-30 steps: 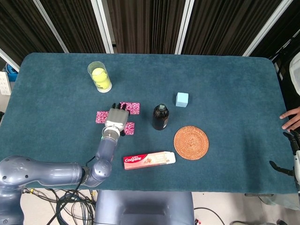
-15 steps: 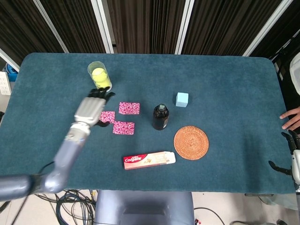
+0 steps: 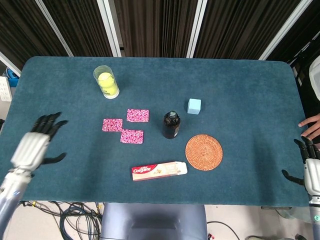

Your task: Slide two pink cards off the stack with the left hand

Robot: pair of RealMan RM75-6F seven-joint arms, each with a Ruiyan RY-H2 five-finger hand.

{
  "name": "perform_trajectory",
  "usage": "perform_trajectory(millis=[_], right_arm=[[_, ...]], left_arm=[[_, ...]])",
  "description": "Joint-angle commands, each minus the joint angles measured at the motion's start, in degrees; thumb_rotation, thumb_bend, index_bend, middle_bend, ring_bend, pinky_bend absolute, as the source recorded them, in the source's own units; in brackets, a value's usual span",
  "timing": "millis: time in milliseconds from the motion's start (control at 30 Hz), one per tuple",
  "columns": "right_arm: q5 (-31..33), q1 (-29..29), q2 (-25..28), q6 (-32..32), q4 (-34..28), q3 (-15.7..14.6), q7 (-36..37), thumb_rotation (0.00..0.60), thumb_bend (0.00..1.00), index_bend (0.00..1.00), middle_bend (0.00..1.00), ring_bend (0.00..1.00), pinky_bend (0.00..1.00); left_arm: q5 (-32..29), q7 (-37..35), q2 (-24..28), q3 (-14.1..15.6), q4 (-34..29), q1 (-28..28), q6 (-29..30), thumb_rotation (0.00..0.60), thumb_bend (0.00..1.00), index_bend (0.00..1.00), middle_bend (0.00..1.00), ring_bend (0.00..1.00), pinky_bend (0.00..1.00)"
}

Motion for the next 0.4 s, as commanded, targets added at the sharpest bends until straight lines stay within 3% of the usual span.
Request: perform_trajectory(millis=[33, 200, 400], right_arm=[[-0.2, 0.0, -0.2, 0.2, 0.2, -0.1, 0.0, 0.600, 0.11, 0.15, 0.06, 0.12, 0.23], [0.0, 0.0, -0.2, 0.1, 0.0, -0.1, -0.2, 0.600, 0.11, 0.15, 0.06, 0.12, 0.23], [0.0, 0.0, 0.1, -0.2, -0.7, -0.2, -0.6, 0.600, 0.11, 0.15, 0.06, 0.12, 0.23]], left_arm=[[5.6, -9.7, -1.8, 4.4, 9.1, 7.2, 8.3, 0.600, 0.16, 0.19, 0.06, 0.00, 0.00], [2.8, -15.9, -2.2, 4.8, 15.5, 11.1, 9.4, 0.600, 0.16, 0.19, 0.06, 0.00, 0.00], [1.5, -18.8, -1.4, 3.8, 16.7, 11.9, 8.0, 0.600, 0.16, 0.19, 0.06, 0.00, 0.00]])
